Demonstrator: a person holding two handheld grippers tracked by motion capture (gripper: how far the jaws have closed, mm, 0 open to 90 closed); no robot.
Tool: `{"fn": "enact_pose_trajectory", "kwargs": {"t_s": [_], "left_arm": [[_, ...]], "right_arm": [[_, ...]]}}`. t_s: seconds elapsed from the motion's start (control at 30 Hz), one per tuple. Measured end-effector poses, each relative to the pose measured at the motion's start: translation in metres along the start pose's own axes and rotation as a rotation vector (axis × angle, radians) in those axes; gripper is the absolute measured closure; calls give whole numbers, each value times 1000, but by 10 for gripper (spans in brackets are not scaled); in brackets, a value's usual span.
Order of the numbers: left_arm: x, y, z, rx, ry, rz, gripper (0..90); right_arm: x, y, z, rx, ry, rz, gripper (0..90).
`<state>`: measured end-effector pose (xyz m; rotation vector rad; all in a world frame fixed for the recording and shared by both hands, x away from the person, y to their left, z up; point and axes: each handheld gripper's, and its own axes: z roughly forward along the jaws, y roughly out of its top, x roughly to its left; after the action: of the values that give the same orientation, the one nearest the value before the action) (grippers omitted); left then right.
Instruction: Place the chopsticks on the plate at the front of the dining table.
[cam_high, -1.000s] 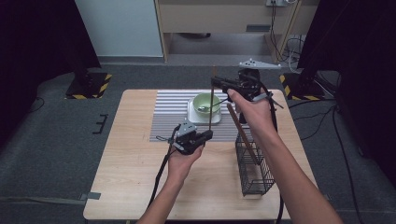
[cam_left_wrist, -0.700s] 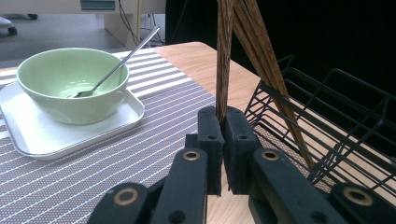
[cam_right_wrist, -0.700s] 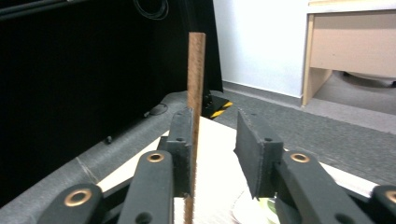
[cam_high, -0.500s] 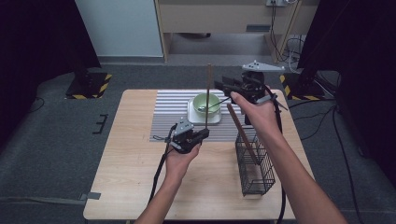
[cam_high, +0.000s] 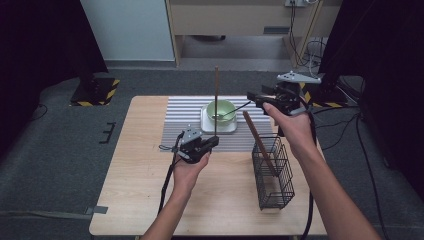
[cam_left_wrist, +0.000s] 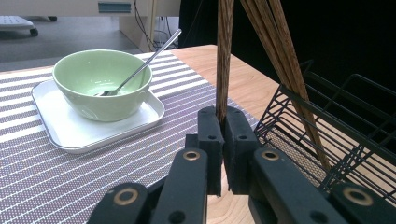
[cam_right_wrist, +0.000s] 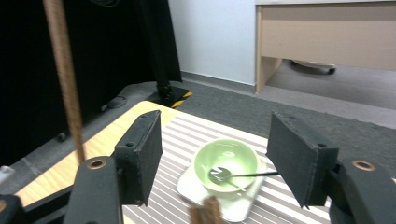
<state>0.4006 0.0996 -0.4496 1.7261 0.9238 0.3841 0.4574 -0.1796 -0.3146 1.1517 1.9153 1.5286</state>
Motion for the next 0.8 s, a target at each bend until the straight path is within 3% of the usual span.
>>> {"fn": "enact_pose_trajectory", "kwargs": {"t_s": [0.33,0.47,0.5,0.53,0.57,0.6,0.7,0.8], "left_arm": [[3,1,-5,-1,20,2,862],[6,2,-8,-5,31,4,862],[6,2,-8,-5,31,4,862],[7,2,-9,-5,36,4,862],[7,2,-9,-5,36,4,863],[8,2,-9,-4,38,5,863],[8,2,-9,-4,43,5,862],[10,2,-10,-4,52,7,862]], "right_arm": [[-31,-21,-17,8,-73,8,288],[-54,-42,-29,11,-113,41,258],[-54,-42,-29,11,-113,41,258],[-64,-51,-34,14,-133,53,249],[-64,-51,-34,14,-133,53,249],[-74,-60,-38,18,-152,72,242],[-83,-69,-42,27,-176,77,237],[-99,-90,-47,56,-234,75,218]]}}
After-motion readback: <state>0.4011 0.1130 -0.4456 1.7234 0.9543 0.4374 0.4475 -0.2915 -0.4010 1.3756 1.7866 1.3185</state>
